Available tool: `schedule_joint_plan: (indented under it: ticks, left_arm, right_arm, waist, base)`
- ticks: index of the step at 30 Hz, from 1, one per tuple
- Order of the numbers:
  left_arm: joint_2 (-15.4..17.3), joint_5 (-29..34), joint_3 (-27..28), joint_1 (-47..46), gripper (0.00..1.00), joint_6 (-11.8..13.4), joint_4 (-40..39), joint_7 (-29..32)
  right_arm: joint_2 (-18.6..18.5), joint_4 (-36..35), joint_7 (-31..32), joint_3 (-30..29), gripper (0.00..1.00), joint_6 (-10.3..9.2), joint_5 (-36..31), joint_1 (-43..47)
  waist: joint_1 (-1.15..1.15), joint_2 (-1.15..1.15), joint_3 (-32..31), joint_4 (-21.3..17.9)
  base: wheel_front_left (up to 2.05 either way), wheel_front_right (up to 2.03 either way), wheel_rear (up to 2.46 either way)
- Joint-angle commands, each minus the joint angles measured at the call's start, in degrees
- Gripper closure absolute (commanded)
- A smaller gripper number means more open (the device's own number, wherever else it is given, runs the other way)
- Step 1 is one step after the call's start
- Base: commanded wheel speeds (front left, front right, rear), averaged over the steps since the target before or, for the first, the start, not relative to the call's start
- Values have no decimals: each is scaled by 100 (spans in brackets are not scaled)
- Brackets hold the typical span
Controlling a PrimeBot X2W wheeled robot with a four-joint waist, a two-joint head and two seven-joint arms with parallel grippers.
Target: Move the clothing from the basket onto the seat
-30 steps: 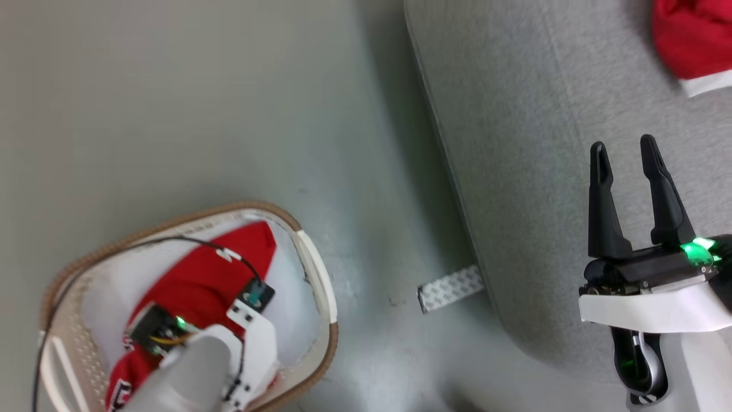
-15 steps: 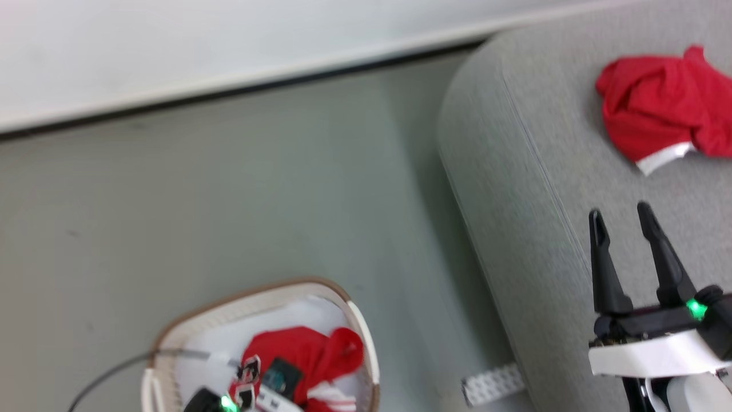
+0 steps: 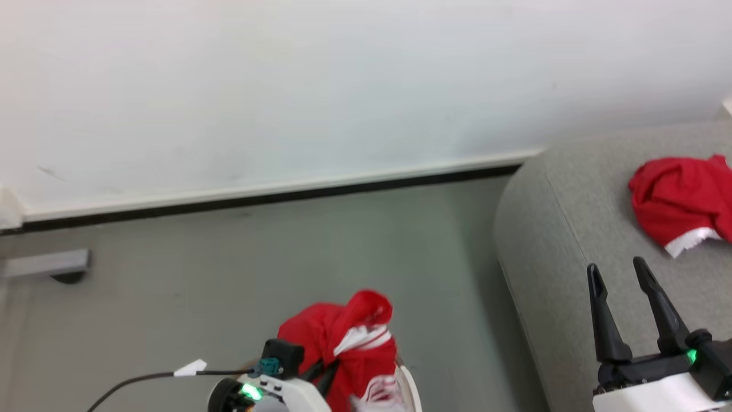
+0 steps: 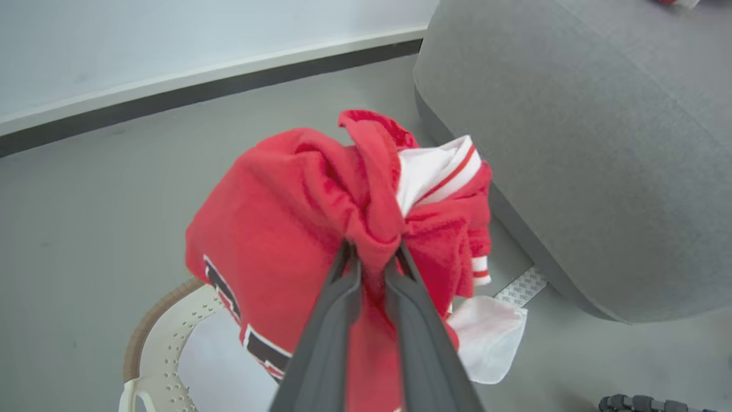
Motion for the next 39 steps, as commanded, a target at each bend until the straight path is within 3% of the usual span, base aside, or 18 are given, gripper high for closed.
schedule_joint_plan:
  ticks: [1,8,14,27,39]
  left_arm:
    - [11,-175,-18,119,100,-13,-219,-89]
    - [285,-480,179,-18,100,-13,-1370,-170]
    - [478,-598,384,-85,100,150,-2306,-76]
    - [820,-742,705,-200,100,795,-4932,775]
    - [1025,-707,706,-4,100,1101,-5887,1201]
  right_arm:
    - [-31,6,-1,-21,0,-13,-39,136]
    - [24,-42,-1,-65,0,-13,-50,352]
    - [12,-31,0,-6,0,-13,-54,378]
    - [20,-31,0,83,0,-13,-22,400]
    - [44,-49,0,130,0,-13,16,366]
  waist:
    - [2,0,-262,197]
    - [2,0,-440,336]
    - [2,0,-534,371]
    - [2,0,-682,338]
    - [2,0,-637,322]
  base:
    - [0,0,0]
    - [0,0,0]
    - [0,0,0]
    - [0,0,0]
    - [0,0,0]
